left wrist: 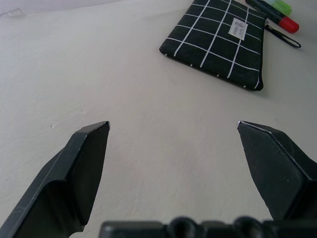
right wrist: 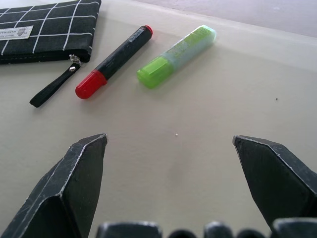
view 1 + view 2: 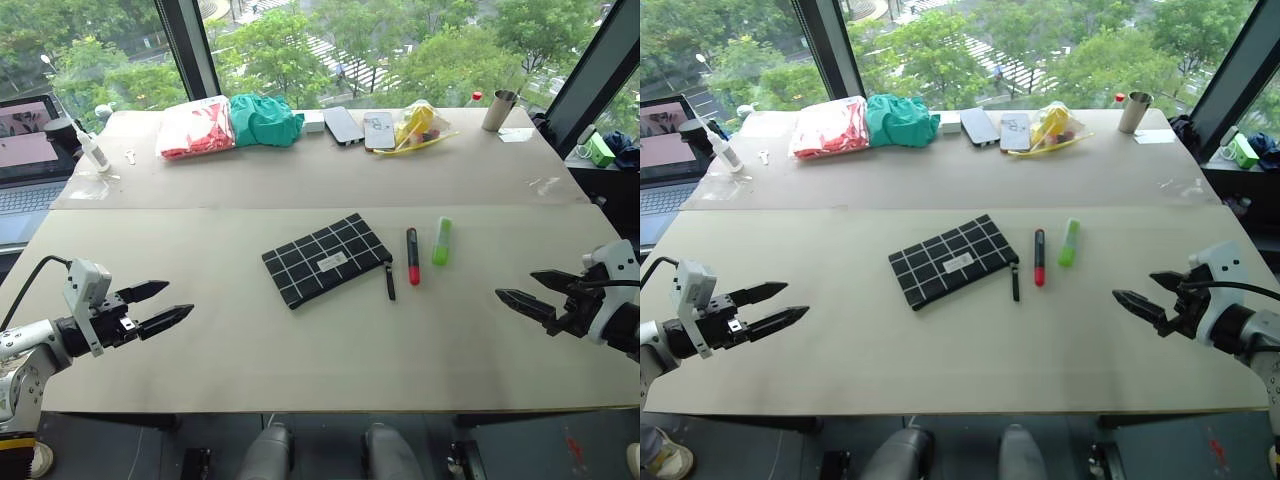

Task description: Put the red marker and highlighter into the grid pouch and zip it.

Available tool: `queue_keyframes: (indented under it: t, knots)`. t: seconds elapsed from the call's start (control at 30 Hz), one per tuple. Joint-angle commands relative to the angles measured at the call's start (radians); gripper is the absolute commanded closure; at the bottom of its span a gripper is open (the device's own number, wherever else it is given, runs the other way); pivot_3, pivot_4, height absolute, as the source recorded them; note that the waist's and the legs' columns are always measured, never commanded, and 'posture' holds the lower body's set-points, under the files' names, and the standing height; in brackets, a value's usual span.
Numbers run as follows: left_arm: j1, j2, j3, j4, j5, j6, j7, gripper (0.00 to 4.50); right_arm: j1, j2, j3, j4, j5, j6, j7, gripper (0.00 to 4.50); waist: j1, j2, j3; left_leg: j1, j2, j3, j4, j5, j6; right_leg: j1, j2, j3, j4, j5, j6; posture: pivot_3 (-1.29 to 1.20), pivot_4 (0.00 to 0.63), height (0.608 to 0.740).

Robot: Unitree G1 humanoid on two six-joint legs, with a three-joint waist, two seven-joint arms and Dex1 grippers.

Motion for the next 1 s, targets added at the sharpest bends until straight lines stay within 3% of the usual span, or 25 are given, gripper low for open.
queue_keyframes:
  t: [0.03, 0.27, 0.37, 0.53, 0.73, 1.0]
  knots:
    - [-0.02, 0.022, 0.008, -0.007, 0.01, -0.006, 0.008, 0.02, -0.002, -0.008, -0.006, -0.015, -0.006, -0.023, 0.001, 0.0, 0.0, 0.0, 0.0, 0.0, 0.0, 0.0, 0.0, 0.0, 0.0, 0.0, 0.0, 0.0, 0.0, 0.0, 0.0, 0.0, 0.15, 0.74]
    - [-0.046, 0.038, -0.039, -0.036, 0.041, -0.017, 0.006, 0.02, -0.021, -0.019, 0.015, -0.033, -0.001, -0.006, 0.003, 0.0, 0.0, 0.0, 0.0, 0.0, 0.0, 0.0, 0.0, 0.0, 0.0, 0.0, 0.0, 0.0, 0.0, 0.0, 0.0, 0.0, 0.15, 0.74]
    - [-0.131, 0.022, -0.064, -0.009, 0.031, -0.019, 0.008, 0.0, -0.064, -0.02, 0.026, -0.057, 0.03, 0.019, 0.005, 0.68, 0.002, 0.0, 0.0, 0.0, 0.0, 0.0, 0.0, 0.0, 0.0, 0.0, 0.0, 0.0, 0.0, 0.0, 0.0, 0.0, 0.15, 0.74]
    - [-0.177, -0.019, -0.16, 0.003, 0.181, -0.424, -0.101, 0.0, -0.174, 0.006, 0.146, -0.155, 0.09, 0.058, 0.034, 2.43, -0.004, 0.0, 0.0, 0.0, 0.0, 0.001, 0.0, 0.0, 0.0, 0.0, 0.0, 0.0, 0.0, 0.0, 0.0, 0.0, 0.15, 0.74]
    - [-0.214, -0.045, -0.222, 0.022, 0.217, -0.532, -0.124, 0.0, -0.334, 0.065, 0.328, -0.134, 0.058, 0.047, 0.033, 4.45, -0.009, 0.0, 0.0, -0.001, 0.0, 0.0, 0.0, 0.0, 0.0, -0.001, 0.0, -0.001, -0.001, 0.0, 0.0, 0.0, 0.15, 0.74]
    - [-0.276, -0.035, -0.275, 0.072, 0.254, -0.626, -0.168, 0.0, -0.664, 0.222, 0.624, 0.166, -0.219, -0.113, -0.011, 4.45, -0.027, 0.0, 0.0, -0.001, 0.0, -0.001, 0.0, 0.0, 0.0, -0.002, 0.0, -0.001, 0.0, 0.0, 0.0, 0.0, 0.15, 0.74]
